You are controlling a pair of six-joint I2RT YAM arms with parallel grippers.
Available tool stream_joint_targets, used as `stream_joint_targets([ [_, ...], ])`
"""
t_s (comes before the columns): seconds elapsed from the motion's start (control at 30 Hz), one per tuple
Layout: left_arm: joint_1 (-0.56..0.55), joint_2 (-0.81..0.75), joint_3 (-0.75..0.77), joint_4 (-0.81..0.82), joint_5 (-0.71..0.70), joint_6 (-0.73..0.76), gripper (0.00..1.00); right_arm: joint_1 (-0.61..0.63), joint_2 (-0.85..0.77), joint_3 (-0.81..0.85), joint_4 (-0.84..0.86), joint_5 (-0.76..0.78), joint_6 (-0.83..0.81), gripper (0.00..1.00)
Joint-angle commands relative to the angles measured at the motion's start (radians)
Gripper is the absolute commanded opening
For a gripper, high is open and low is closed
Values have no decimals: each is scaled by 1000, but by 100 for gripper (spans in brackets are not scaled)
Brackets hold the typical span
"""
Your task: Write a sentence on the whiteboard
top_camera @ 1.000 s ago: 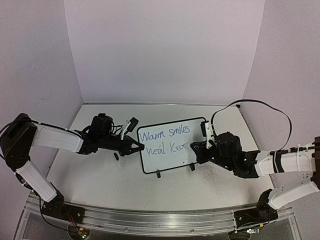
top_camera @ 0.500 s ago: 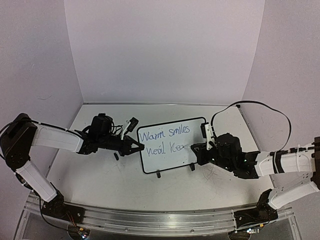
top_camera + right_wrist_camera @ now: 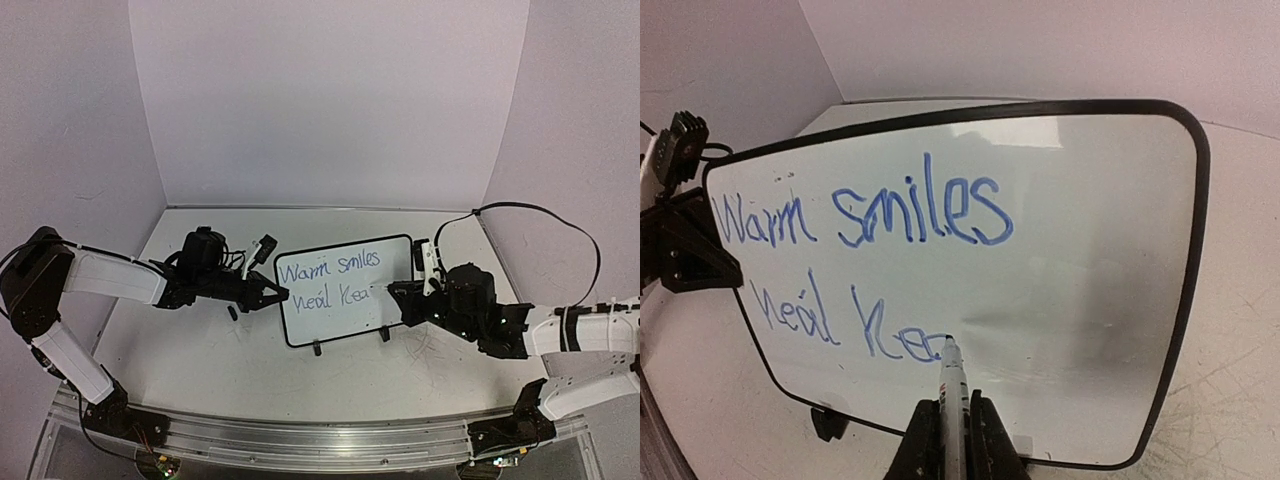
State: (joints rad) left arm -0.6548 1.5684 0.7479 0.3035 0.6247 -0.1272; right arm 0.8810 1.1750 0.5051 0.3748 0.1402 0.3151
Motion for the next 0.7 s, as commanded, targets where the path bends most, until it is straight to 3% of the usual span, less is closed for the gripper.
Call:
stream_joint_targets([
  [0.0, 12, 7, 19, -60, -160, 53, 0, -6, 30, 40, 43, -10, -22, 0],
  [0.67, 12, -2, 15, -62, -162, 57, 0, -11, 80, 51, 41, 75, -10, 0],
])
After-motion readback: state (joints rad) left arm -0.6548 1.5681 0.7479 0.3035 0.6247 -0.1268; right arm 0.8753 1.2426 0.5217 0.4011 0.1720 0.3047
